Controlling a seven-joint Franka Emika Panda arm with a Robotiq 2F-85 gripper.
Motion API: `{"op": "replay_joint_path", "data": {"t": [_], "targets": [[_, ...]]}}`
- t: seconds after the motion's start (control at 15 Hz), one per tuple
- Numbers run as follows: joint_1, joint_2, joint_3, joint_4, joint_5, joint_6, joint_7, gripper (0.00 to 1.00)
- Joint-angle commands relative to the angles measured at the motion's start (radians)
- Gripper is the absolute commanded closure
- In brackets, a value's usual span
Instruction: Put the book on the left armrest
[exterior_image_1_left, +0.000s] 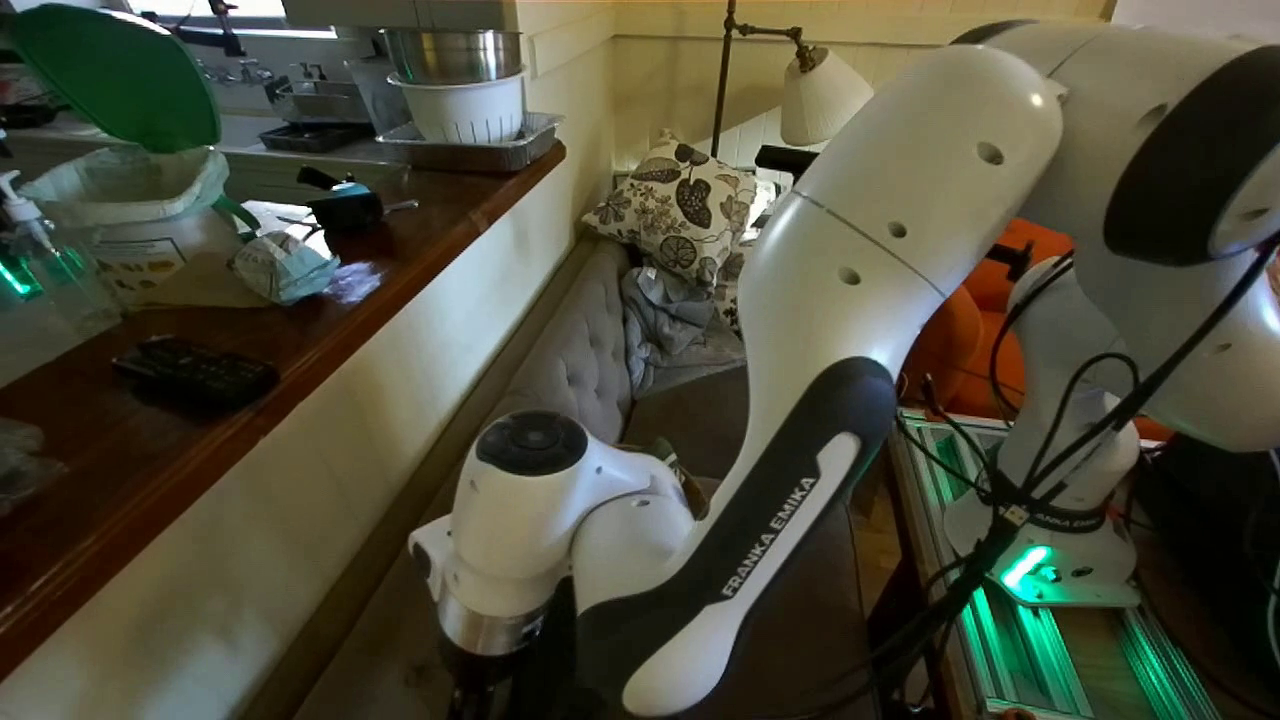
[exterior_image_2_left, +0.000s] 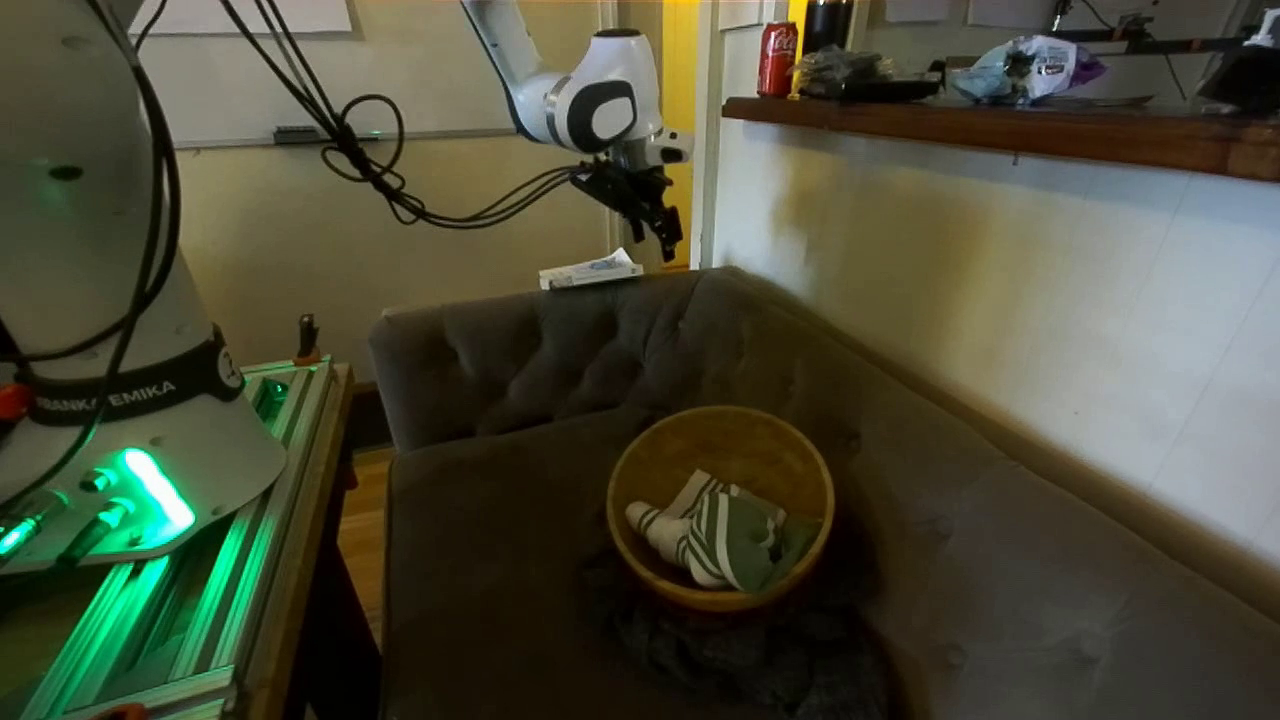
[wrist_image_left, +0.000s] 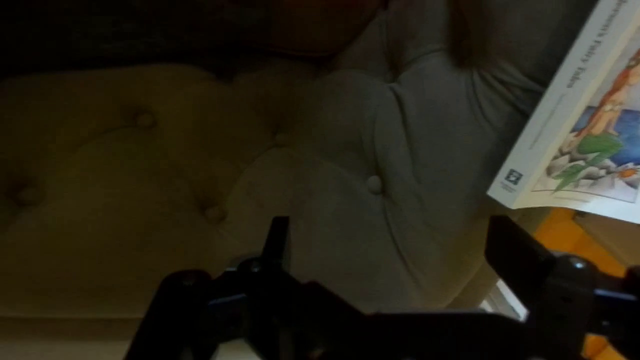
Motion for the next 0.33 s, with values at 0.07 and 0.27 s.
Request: {"op": "replay_joint_path", "data": {"t": [0.07, 0.27], "targets": [[0.227, -0.252, -0.317, -0.304, -0.291, -0.03, 0.327, 0.0], [0.163, -0.214, -0.284, -0.262, -0.361, -0.03, 0.367, 0.0]]}}
